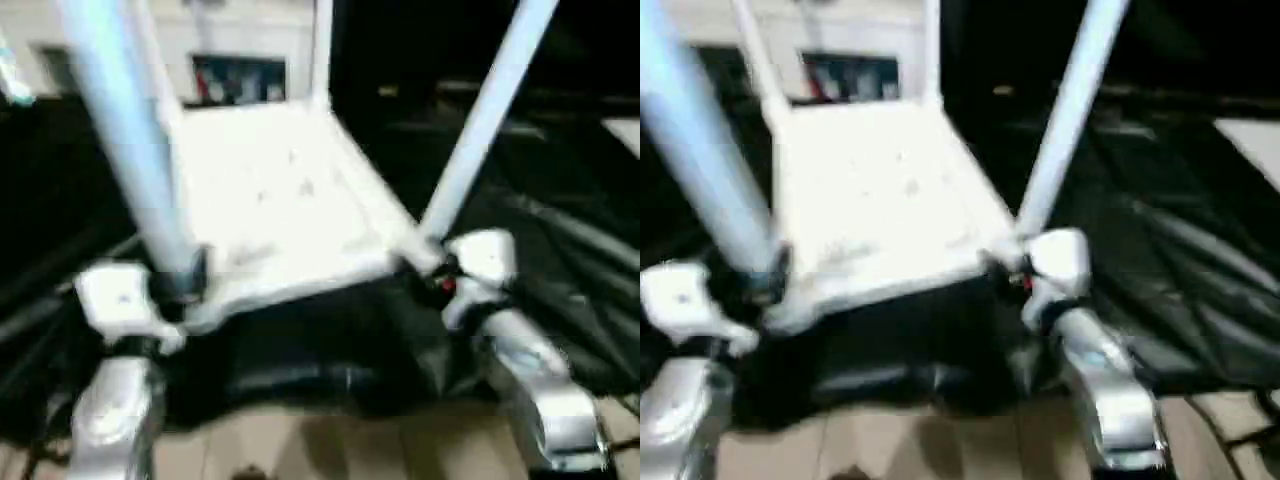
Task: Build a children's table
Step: Rotate table base
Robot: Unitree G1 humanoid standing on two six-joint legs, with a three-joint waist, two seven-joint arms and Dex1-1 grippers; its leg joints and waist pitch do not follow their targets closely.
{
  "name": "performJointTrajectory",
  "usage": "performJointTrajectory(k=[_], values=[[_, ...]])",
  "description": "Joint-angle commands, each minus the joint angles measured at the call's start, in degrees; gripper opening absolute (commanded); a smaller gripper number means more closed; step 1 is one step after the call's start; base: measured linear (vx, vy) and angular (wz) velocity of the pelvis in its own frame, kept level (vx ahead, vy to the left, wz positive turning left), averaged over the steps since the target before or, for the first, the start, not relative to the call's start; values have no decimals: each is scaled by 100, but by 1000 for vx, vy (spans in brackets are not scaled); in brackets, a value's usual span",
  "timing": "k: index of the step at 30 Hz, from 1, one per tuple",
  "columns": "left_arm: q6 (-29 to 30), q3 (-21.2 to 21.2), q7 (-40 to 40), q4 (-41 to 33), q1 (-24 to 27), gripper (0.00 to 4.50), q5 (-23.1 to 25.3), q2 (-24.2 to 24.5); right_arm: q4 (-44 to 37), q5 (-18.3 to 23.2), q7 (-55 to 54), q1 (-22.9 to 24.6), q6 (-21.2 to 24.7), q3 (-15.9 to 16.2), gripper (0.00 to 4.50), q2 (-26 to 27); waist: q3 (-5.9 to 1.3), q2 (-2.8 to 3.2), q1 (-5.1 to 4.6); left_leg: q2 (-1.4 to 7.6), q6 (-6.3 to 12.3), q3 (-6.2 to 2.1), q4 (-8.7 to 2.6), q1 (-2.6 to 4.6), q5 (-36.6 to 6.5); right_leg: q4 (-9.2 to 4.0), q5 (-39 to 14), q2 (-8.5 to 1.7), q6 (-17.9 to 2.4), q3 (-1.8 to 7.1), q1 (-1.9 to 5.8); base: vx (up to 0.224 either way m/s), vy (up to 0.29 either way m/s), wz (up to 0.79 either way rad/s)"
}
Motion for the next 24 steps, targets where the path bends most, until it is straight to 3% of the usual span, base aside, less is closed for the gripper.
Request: performJointTrajectory(k=[1,2,3,4,5,6,7,8,10,12,14,15,18,19,20,22,24], values=[[34,34,42,0,37,448,-115,-57,-90,65,64,46,27,-73,316,-86,-321,59,2,316,212,-180,-426,250,5074,-242,2225,-180,-396,146,35,63,21,-4],[-7,5,-5,-29,70,448,-152,-51,-69,66,80,31,25,-83,316,-86,-323,-42,14,300,80,-105,-510,144,4033,-269,2362,-228,-522,180,182,0,0,0],[-33,-17,-34,-47,90,448,-171,-45,-55,66,91,21,25,-92,316,-84,-303,-24,38,315,51,-62,-555,124,3351,-303,2260,-286,-608,197,193,0,0,0],[-55,-39,-59,-62,107,448,-183,-39,-41,65,99,11,27,-102,316,-81,-236,-23,29,377,20,-38,-687,65,1969,-379,1785,-390,-775,225,251,0,0,0],[-79,-85,-143,-92,143,448,-240,-26,-16,58,113,-11,24,-108,316,-80,-186,-35,19,456,8,-45,-805,46,890,-439,1193,-452,-940,229,294,-43,-65,3],[-100,-126,-220,-115,179,448,-284,-13,3,62,131,-28,24,-113,316,-73,-148,-33,15,516,79,-37,-892,72,146,-484,622,-477,-1068,230,290,-76,-69,3],[-141,-154,-341,-116,232,448,-359,-3,45,71,163,-63,13,-89,316,-84,-148,-33,15,516,79,-37,-892,72,146,-484,622,-477,-1068,230,290,-76,-69,3],[-167,-170,-416,-114,264,448,-404,2,72,79,183,-85,5,-72,316,-93,-144,-44,22,572,180,-8,-944,95,-248,-512,181,-502,-1190,236,268,-78,-65,5],[-200,-198,-551,-110,344,448,-481,22,137,109,266,-147,-13,-20,316,-107,-124,-57,-7,662,286,85,-996,80,-427,-526,-131,-493,-1339,234,216,-52,-49,3],[-256,-368,-1056,-101,651,448,-632,235,428,183,635,-400,15,190,316,-234,-112,-55,-2,698,261,169,-1022,89,-559,-535,-347,-472,-1351,226,165,0,0,0],[-269,-413,-1244,-115,767,448,-715,313,553,161,792,-501,12,283,316,-306,-98,-64,-12,711,218,192,-1043,75,-751,-542,-621,-468,-1321,219,149,0,0,0],[-302,-425,-1419,-122,903,448,-791,397,758,109,935,-654,-47,361,316,-368,-110,-22,-1,738,100,231,-1041,118,-766,-540,-564,-454,-1295,238,95,0,0,0],[-431,-174,-1311,13,1078,448,-722,448,1522,-23,990,-1211,-303,308,316,-382,-108,-63,-21,729,43,268,-1046,93,-686,-488,-162,-437,-1405,220,87,0,0,0],[-445,-144,-1294,31,1084,448,-721,444,1582,-33,984,-1256,-317,298,316,-382,-108,-63,-21,729,43,268,-1046,93,-686,-488,-162,-437,-1405,220,87,0,0,0],[-574,150,-1133,199,1126,448,-739,393,2129,-95,933,-1673,-416,191,316,-394,-117,-92,-29,722,45,301,-1023,93,-516,-486,45,-432,-1442,222,84,0,0,0],[-620,248,-1101,253,1137,448,-771,373,2300,-106,920,-1803,-436,151,316,-401,-143,-73,-20,718,76,326,-1001,86,-331,-459,265,-427,-1461,216,103,0,0,0],[-665,355,-1106,297,1182,448,-837,362,2549,-164,880,-1979,-498,118,316,-443,-169,-78,-10,720,187,345,-958,65,124,-402,916,-408,-1486,208,99,0,0,0]])
